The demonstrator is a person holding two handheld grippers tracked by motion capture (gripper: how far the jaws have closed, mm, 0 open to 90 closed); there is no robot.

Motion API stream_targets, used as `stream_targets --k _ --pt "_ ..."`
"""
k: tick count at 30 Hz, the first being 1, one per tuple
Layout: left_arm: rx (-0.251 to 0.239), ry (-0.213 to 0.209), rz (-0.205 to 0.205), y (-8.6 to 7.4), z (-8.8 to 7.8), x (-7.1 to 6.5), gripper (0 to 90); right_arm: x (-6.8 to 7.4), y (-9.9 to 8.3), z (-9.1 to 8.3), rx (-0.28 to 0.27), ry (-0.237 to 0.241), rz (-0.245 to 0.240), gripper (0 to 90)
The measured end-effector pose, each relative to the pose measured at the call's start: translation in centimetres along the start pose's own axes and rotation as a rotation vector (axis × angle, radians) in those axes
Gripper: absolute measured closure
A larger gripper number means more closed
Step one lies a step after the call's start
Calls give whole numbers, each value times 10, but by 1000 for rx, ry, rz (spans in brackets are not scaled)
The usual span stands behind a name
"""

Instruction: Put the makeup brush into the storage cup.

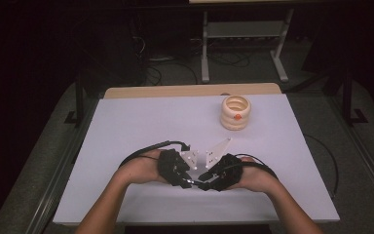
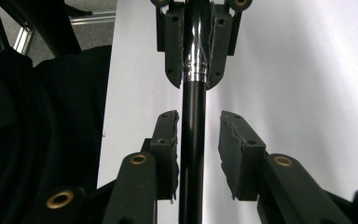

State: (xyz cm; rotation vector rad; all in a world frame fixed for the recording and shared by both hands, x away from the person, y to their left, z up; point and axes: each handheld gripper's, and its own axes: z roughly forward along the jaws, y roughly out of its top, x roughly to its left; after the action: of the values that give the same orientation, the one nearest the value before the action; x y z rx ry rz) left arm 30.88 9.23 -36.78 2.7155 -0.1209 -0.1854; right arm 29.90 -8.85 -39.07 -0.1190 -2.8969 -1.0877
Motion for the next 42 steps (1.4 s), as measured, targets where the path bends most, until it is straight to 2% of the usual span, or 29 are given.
stream_targets --k 2,7,11,12,18,21,24,26,29,32,36,38,39,40,42 --pt "4 0 4 0 0 0 764 1 0 1 6 8 14 682" --pt "3 0 1 0 1 0 764 0 0 4 15 18 5 712" --pt "3 -1 -2 0 1 0 764 0 0 5 24 27 13 734" --pt "7 -1 8 1 1 1 764 0 0 5 25 29 13 742" --pt "-1 -2 -2 1 1 0 763 0 0 7 30 36 18 775" --pt "5 -4 17 1 0 2 763 0 -1 8 31 40 23 778" --pt "7 -6 12 0 0 2 761 -1 -1 8 28 49 29 782" --pt "-1 -3 -7 0 1 2 759 -1 -2 9 26 41 29 785" --pt "-3 -12 -3 -1 0 2 755 -1 -2 9 24 48 31 786" --pt "-17 -8 -4 -2 -2 3 705 -1 -3 8 30 45 32 786" --pt "-44 5 -22 -5 -5 3 568 -4 -4 7 22 38 42 785" --pt "-67 18 -32 -7 -7 4 502 -5 -5 6 16 36 48 785" --pt "-93 25 -47 -9 -9 5 477 -5 -6 5 14 34 47 785" --pt "-107 38 -40 -10 -13 6 443 -6 -7 3 8 30 52 785" --pt "-153 56 -55 -13 -18 8 391 -7 -8 1 2 23 53 785"
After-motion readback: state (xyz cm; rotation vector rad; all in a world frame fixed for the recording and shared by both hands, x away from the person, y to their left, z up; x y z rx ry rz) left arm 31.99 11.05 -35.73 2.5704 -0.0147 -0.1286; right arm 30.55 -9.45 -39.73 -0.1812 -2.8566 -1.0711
